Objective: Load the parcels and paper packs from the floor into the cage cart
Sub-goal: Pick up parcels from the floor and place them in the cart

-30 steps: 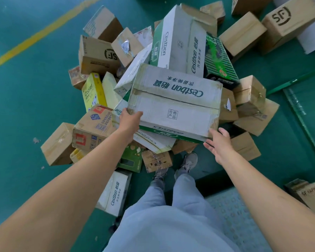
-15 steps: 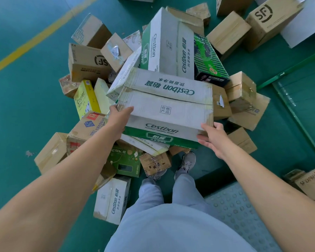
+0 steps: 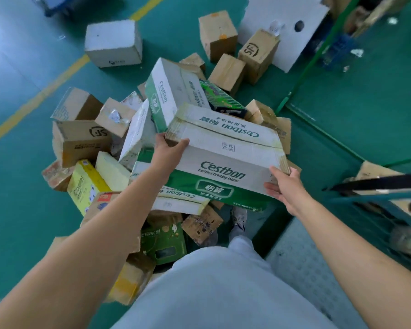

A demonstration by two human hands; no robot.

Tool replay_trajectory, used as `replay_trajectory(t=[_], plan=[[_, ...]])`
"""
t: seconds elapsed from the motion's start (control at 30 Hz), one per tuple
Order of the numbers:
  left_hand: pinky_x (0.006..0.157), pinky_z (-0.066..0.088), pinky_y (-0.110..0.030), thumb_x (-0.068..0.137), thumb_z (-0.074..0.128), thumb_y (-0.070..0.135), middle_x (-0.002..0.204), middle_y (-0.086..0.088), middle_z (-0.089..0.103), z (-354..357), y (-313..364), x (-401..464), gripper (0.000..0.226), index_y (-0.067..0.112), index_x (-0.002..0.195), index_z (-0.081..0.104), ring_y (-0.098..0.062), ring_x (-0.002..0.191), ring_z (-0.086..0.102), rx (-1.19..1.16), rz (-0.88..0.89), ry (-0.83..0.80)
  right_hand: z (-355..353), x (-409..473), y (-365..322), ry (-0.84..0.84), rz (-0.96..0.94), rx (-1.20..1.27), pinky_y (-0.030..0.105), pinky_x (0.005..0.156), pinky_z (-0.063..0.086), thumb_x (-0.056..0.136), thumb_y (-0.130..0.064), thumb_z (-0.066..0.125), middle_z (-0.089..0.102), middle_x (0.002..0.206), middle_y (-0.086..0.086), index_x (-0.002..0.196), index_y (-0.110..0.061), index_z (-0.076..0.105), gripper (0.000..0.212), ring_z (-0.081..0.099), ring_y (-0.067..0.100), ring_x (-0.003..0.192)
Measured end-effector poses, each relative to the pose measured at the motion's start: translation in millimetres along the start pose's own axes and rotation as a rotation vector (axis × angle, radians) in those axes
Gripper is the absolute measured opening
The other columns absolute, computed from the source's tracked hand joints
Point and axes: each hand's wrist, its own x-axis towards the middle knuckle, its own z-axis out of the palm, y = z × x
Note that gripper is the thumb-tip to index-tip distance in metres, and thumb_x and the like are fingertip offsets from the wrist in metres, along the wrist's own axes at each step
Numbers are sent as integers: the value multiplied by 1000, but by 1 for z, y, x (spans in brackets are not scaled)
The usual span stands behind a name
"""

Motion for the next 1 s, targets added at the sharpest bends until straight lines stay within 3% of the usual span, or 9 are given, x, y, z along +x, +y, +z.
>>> replay_trajectory(t=[0.17,0.33,0.5,0.73,0.8,0.9,1.0], plan=[[95,42,-42,91,69,54,137,-5,46,39,5,-39,65,19,136,38,-28,120,52,154,120,-156,-52,-51,56,163,20,127,36,75,59,97,-40,69,63,112,11,136,-15,42,54,68,22,81],[113,38,-57,86,69,63,152,-8,33,103,6,-88,92,15,153,26,-35,138,39,332,188,-304,-113,-101,119,308,99,273,32,69,60,97,-40,69,59,117,11,135,-17,38,54,65,22,82],[116,36,-53,88,70,61,161,-11,24,181,-2,-153,104,10,159,14,-37,144,33,487,266,-456,-175,-142,189,466,155,471,30,70,59,95,-39,72,56,106,7,137,-15,39,58,61,21,82],[100,52,-46,90,75,46,133,-6,52,310,-29,-256,66,14,131,35,-27,114,59,700,317,-713,-273,-191,312,701,278,770,34,70,61,92,-39,75,58,106,7,135,-15,39,61,63,23,77],[93,53,-39,92,76,39,124,-3,58,342,-36,-287,55,15,123,38,-23,106,62,735,337,-775,-294,-204,345,744,311,854,32,64,60,90,-37,77,60,114,10,137,-17,37,65,65,25,80],[90,57,-40,87,78,45,123,-4,65,393,-53,-336,64,12,129,43,-22,103,67,829,355,-852,-331,-226,390,796,345,968,28,57,59,92,-31,75,57,132,14,134,-18,35,59,64,24,86],[81,47,-32,94,73,40,115,-2,58,434,-68,-375,57,10,128,40,-16,96,58,922,395,-888,-362,-242,421,816,368,1012,19,38,43,95,-24,70,52,138,14,136,-19,33,55,55,18,75]])
